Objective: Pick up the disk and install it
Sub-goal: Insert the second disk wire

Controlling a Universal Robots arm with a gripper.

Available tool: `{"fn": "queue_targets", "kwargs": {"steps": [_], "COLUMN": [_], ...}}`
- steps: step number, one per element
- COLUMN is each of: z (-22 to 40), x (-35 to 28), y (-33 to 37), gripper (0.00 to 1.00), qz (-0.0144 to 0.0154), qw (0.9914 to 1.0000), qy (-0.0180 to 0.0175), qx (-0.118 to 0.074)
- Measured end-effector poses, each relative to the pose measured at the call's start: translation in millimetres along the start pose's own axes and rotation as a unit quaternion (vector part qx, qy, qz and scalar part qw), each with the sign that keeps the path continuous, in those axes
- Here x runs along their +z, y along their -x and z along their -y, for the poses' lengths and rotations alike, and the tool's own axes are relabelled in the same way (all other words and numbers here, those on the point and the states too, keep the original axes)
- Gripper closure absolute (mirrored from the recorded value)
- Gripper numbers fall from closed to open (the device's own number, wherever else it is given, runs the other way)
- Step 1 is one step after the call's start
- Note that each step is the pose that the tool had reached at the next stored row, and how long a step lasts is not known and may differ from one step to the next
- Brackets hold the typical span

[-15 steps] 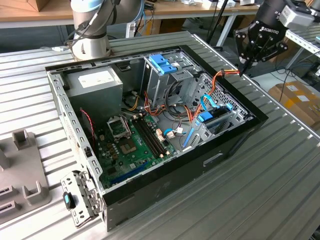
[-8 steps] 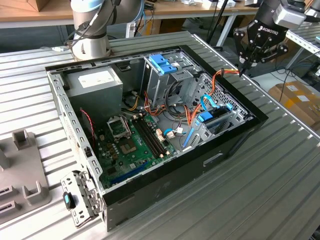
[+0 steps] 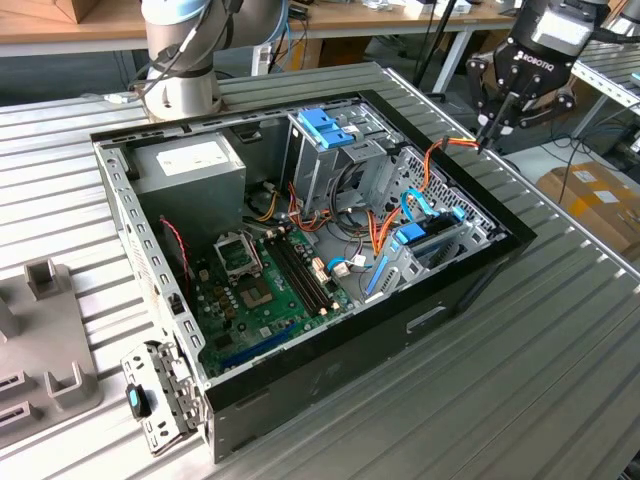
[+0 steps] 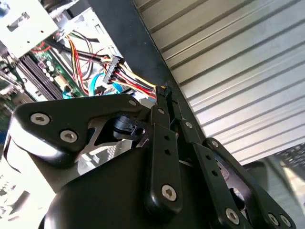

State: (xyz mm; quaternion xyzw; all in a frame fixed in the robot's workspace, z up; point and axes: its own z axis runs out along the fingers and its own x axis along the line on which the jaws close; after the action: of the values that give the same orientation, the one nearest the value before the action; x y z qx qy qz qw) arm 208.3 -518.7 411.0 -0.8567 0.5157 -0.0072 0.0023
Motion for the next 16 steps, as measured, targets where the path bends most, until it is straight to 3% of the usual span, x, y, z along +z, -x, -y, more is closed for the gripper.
{"fn": "queue_targets", "kwargs": {"steps": [3, 10, 13, 16], "z": [0.0, 0.0, 0.0, 0.0], "x": [0.1, 0.1, 0.4, 0.8], "y": [0.0, 0.0, 0.0, 0.0], "gripper": [0.84, 0.84, 0.84, 0.84], "qz": [-0.0003, -0.0003, -0.0006, -0.0009], "qw": [0.99972, 0.99966, 0.9988, 0.99714], "qy": [0.0002, 0.0003, 0.0005, 0.0008], "qx": [0.024, 0.026, 0.049, 0.076]}}
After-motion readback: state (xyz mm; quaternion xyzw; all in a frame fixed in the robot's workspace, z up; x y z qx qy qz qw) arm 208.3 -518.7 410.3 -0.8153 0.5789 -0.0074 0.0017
